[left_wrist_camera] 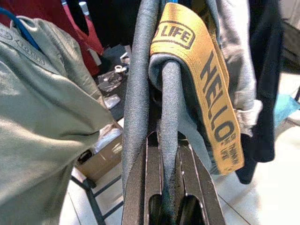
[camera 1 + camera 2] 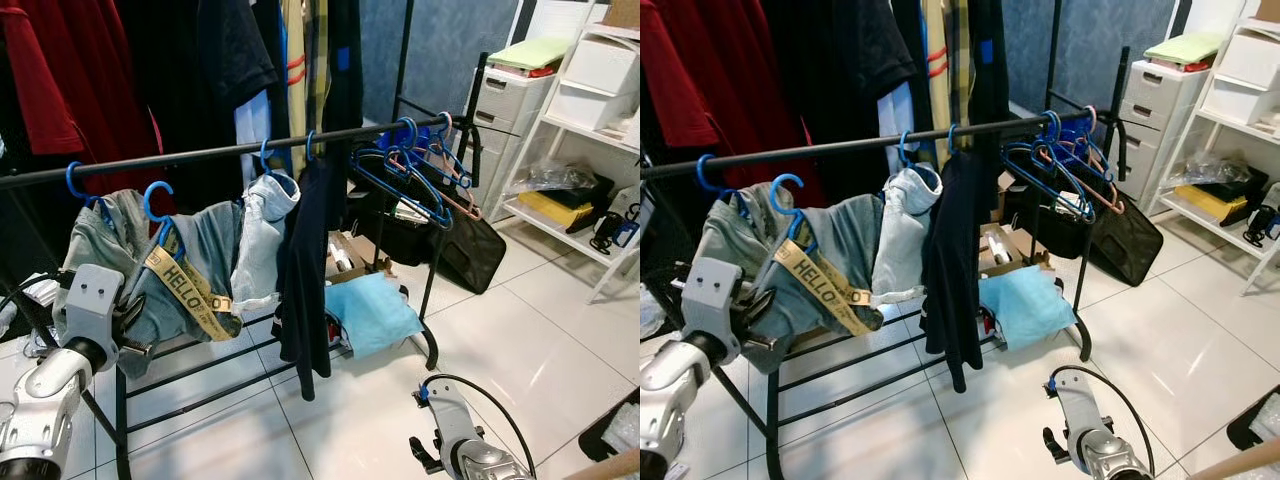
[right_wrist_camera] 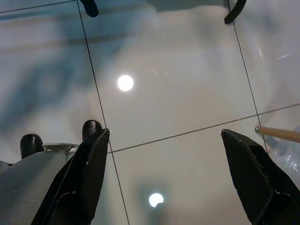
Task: Hang hanger
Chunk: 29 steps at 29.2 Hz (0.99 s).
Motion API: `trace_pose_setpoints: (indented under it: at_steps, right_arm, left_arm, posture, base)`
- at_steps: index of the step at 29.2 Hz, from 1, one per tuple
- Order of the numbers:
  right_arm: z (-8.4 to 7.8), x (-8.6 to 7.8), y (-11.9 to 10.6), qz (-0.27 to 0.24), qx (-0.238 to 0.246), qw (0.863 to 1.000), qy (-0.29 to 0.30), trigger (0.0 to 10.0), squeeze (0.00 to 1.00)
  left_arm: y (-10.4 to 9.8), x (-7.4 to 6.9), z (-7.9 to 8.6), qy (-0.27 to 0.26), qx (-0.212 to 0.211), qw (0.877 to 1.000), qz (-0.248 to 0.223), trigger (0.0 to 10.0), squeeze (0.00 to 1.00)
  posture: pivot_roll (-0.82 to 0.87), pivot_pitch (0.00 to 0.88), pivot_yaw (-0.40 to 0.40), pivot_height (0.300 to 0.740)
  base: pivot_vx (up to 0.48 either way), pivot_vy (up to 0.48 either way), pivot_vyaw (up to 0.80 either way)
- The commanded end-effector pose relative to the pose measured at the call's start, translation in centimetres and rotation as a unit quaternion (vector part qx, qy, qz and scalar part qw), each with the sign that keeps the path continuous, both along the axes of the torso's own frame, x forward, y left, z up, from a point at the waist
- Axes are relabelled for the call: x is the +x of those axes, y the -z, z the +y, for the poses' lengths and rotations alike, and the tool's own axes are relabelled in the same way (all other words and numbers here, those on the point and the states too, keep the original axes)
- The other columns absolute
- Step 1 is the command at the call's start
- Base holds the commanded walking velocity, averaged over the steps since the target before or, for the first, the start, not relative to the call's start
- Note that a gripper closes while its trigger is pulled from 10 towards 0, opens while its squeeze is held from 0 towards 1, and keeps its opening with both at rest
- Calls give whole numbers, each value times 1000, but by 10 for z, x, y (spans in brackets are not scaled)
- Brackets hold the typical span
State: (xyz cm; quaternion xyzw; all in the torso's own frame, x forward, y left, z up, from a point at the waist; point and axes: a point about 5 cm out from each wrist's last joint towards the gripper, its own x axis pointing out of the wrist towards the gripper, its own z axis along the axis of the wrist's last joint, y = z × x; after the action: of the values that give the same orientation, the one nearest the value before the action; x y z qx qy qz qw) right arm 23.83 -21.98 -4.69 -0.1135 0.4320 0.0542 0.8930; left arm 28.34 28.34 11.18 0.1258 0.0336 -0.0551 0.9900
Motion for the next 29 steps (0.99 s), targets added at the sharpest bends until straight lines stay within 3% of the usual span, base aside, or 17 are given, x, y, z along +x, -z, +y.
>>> trace_pose_setpoints:
  at_steps: [1, 20, 23, 28, 29]
  right_arm:
    - [3, 0, 1, -7, 9, 1000, 6, 10000, 0]
    - [7, 6, -7, -81, 57, 995, 15, 10000, 0]
    - [15, 11, -13, -120, 97, 988, -18, 10000, 0]
    - [21, 14, -18, -147, 134, 979, -37, 10000, 0]
    - [8, 47, -56, -216, 169, 960, -60, 10000, 0]
  left_arm:
    - [1, -1, -5, 8, -12, 1000, 1, 10000, 0]
    - [-1, -1, -36, 51, -33, 998, 7, 10000, 0]
    - [-10, 3, -46, 59, -28, 998, 1, 10000, 0]
    - [-18, 8, -48, 54, -13, 998, -3, 10000, 0]
    - [-24, 10, -51, 60, -7, 998, -6, 10000, 0]
  posture:
    - [-65, 0, -1, 740]
    - [-63, 0, 2, 740]
    - [-67, 2, 7, 740]
    - [-68, 3, 11, 740]
    - [-70, 4, 13, 740]
  base:
    - [-326, 0, 0]
    - [-348, 0, 0]
    - [-231, 0, 0]
    - [0, 0, 0]
    - [0, 0, 0]
